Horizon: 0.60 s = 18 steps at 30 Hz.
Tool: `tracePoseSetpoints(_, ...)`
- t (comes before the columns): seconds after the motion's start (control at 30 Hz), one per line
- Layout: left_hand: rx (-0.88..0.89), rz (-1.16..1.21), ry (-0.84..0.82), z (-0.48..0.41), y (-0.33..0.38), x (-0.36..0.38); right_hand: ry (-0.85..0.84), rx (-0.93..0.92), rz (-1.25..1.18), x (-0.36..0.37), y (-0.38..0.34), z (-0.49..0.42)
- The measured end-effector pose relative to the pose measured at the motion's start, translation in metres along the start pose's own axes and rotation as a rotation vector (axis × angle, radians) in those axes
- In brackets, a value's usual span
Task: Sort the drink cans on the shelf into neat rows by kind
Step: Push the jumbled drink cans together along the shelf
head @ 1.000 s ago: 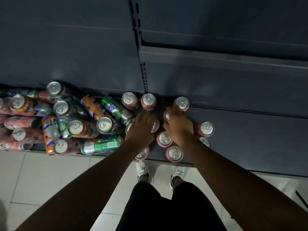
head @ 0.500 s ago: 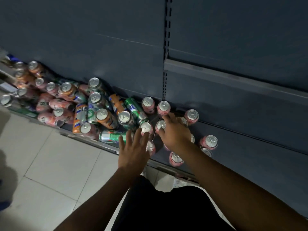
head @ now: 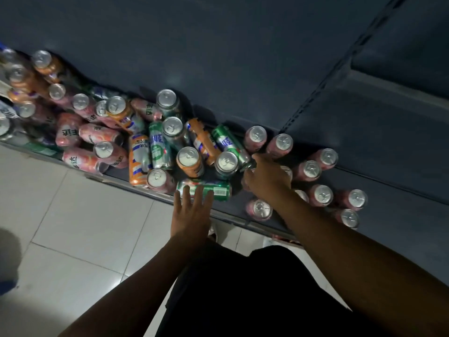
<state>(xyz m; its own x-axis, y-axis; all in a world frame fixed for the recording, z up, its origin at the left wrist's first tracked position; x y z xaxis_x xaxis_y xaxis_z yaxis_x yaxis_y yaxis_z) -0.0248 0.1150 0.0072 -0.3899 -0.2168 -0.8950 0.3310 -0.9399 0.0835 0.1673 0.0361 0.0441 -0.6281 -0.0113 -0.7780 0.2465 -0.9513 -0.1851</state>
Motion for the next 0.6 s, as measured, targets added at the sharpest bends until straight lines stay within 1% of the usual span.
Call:
tracePoseSetpoints(0.07, 0.030, -0.030, -0.032, -0.002, -0.018, 0.005, 0.006, 0.037, -0.023, 0.009, -0.008, -0.011)
tracePoseSetpoints(0.17, 0.110, -0.007, -0.090, -0.006, -0.032, 0.022, 0.005, 0.081, -0.055, 0.013, -0.011, -0.023)
tracePoseSetpoints(0.27, 0.158, -0.096, -0.092, -0.014, -0.042, 0.040, 0.006, 0.120, -0.047, 0.014, -0.008, -0.040)
tracePoseSetpoints(0.33, 0.173, -0.110, -0.089, -0.016, -0.043, 0.042, 0.010, 0.120, -0.041, 0.016, -0.005, -0.053)
tracePoseSetpoints(0.4, 0.195, -0.102, -0.175, -0.020, -0.043, 0.053, -0.009, 0.116, 0.007, 0.024, -0.005, -0.068)
tracePoseSetpoints(0.43, 0.203, -0.077, -0.182, -0.023, -0.044, 0.055, -0.020, 0.125, 0.032, 0.026, -0.006, -0.073)
tracePoseSetpoints(0.6, 0.208, -0.125, -0.116, -0.037, -0.043, 0.066, -0.130, 0.151, 0.117, 0.039, -0.006, -0.094)
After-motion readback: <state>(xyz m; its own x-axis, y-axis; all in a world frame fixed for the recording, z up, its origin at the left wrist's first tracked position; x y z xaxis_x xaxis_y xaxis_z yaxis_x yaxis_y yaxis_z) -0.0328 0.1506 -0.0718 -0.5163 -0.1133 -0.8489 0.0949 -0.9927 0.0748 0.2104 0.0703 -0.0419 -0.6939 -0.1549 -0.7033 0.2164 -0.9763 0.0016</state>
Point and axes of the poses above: each hand's wrist, its own z-axis away from the middle knuckle, its own x-axis out of the palm, y = z × x, the point moved 6 cm from there along -z, towards the middle knuckle, and after that the axes turned 13 degrees about x, right-handed, at the moved point
